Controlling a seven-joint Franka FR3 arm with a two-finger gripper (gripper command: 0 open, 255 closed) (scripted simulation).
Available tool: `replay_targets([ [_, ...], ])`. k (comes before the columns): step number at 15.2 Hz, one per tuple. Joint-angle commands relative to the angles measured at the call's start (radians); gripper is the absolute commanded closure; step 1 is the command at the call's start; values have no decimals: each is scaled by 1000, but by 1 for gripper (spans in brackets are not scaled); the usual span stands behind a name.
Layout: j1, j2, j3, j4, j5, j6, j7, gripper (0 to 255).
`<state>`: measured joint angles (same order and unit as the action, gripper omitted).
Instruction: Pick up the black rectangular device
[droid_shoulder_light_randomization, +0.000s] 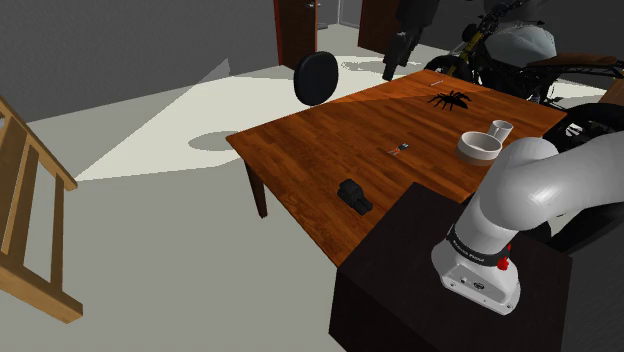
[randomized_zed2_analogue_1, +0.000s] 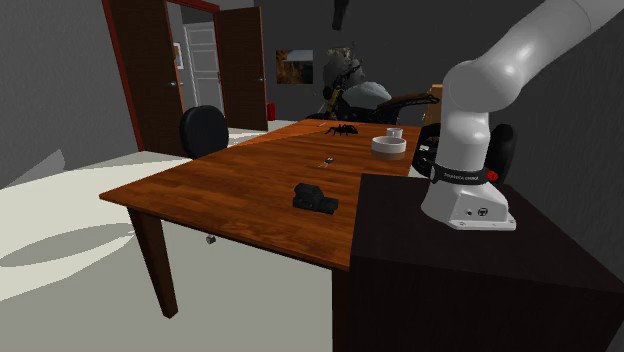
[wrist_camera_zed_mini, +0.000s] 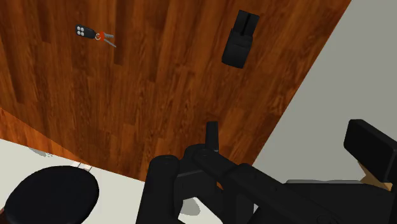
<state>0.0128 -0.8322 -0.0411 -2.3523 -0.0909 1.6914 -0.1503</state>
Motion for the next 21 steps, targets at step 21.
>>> replay_targets([
  [21, -14, 349, -81, -420, 14, 685, 32, 0],
])
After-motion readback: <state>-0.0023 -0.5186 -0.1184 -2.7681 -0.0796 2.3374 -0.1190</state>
